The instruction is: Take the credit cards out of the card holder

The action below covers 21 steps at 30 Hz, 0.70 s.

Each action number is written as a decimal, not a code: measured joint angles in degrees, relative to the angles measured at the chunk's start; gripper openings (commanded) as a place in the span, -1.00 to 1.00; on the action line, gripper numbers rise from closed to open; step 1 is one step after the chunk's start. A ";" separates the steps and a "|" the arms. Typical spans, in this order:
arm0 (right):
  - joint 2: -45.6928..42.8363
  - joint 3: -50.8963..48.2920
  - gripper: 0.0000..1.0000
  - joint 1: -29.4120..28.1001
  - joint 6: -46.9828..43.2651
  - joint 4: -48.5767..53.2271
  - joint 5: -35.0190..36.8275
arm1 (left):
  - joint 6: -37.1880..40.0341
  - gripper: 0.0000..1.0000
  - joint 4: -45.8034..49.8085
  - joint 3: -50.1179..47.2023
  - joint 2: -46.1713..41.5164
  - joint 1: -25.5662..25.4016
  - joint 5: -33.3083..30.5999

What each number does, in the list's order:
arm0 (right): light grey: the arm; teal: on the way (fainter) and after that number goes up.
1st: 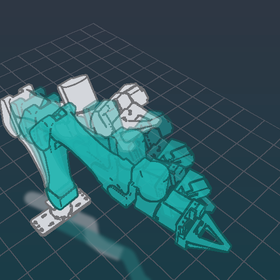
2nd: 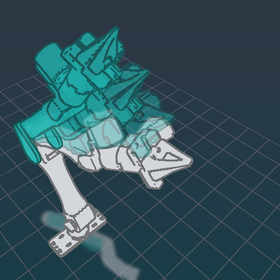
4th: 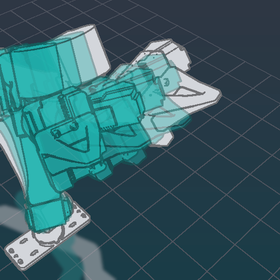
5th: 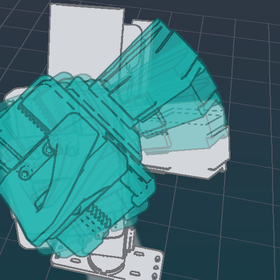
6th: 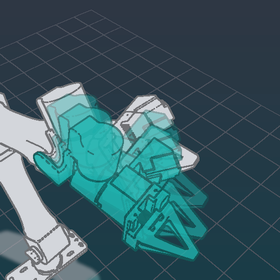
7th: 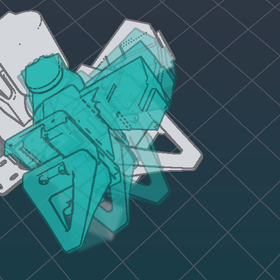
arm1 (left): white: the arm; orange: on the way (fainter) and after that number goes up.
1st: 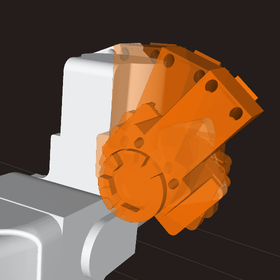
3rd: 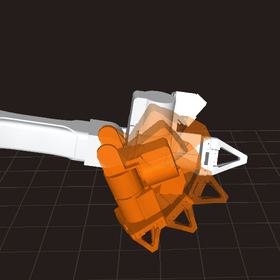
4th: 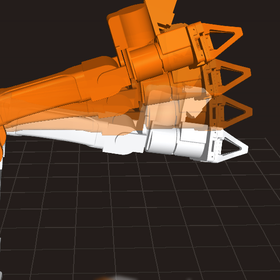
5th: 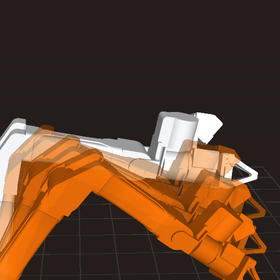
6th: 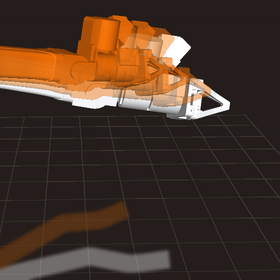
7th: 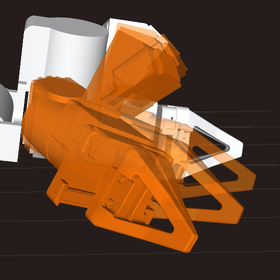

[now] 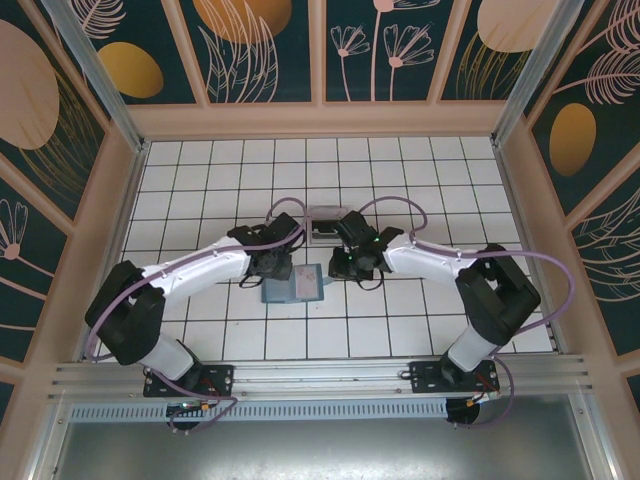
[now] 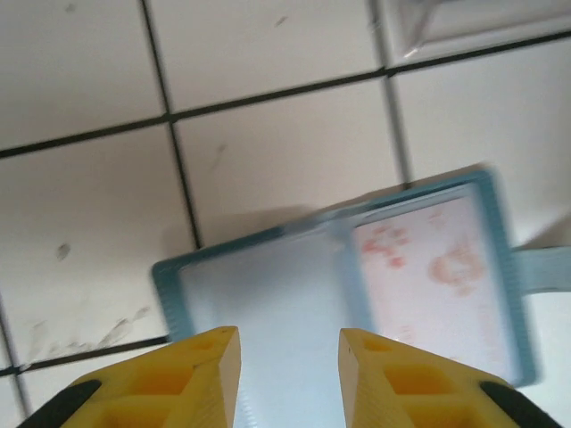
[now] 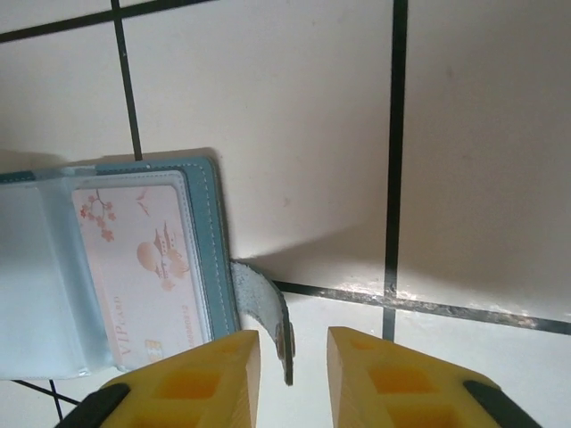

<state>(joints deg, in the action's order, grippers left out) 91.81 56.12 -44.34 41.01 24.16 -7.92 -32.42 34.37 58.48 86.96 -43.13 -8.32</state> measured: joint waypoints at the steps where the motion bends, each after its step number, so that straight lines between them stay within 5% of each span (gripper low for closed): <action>1: -0.33 0.42 -0.43 0.00 0.00 0.28 0.17 | -0.63 -0.33 -1.29 -0.02 -0.37 0.07 1.57; 8: -0.55 4.31 -0.44 -1.16 0.00 0.90 0.33 | -5.22 -0.49 -11.78 -3.67 -0.44 0.11 11.39; 21: 7.15 6.32 -0.46 -2.67 0.04 -1.79 -2.80 | -10.32 -0.60 -21.46 -14.53 0.11 1.90 16.72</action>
<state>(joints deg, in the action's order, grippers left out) 98.96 62.43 -47.00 41.06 22.37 -10.72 -42.74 12.91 43.94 87.07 -41.23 8.40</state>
